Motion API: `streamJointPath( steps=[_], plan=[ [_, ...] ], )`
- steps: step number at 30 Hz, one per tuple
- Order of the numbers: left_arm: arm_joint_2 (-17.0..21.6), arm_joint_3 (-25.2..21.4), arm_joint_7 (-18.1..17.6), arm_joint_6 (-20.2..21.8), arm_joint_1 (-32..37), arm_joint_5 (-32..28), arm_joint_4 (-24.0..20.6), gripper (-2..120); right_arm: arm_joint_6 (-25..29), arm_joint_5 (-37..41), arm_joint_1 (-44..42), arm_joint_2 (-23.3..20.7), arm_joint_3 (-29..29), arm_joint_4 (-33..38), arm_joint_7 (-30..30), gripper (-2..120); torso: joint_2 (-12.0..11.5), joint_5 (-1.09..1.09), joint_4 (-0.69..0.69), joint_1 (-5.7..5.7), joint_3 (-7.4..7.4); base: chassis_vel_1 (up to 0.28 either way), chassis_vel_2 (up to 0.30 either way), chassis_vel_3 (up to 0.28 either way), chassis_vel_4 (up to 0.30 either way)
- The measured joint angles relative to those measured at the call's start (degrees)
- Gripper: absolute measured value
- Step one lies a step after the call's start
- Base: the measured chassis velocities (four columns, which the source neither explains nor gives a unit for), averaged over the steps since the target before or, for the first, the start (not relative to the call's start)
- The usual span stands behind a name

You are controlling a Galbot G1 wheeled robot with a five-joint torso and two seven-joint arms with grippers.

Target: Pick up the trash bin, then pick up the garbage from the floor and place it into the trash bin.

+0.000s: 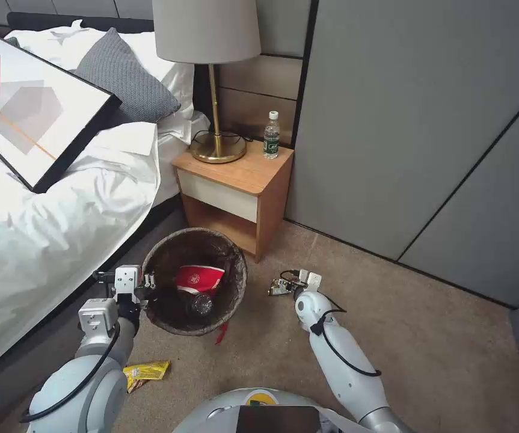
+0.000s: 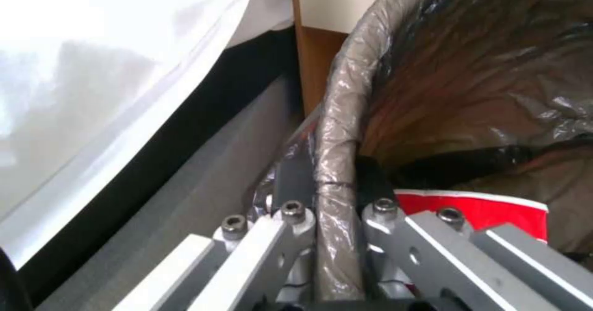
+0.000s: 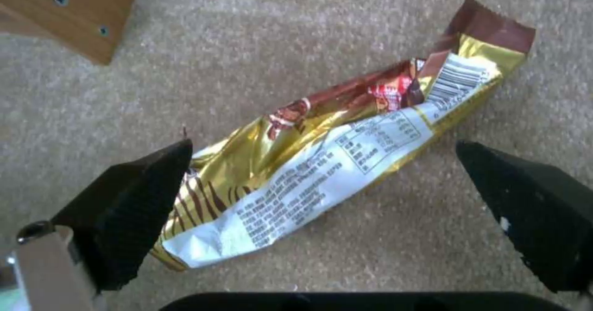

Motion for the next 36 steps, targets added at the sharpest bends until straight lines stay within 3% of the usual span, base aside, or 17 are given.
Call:
streamJointPath(
  steps=[36],
  plan=[
    [0.14, -0.23, 0.08, -0.03, -0.36, -0.08, 0.00, 3, 0.43, -1.95, 2.56, 1.30, -0.08, -5.23, -1.41, 100, 0.00, 0.00, 0.00, 0.00, 0.00, 0.000, 0.000, 0.000, 0.000]
  ],
)
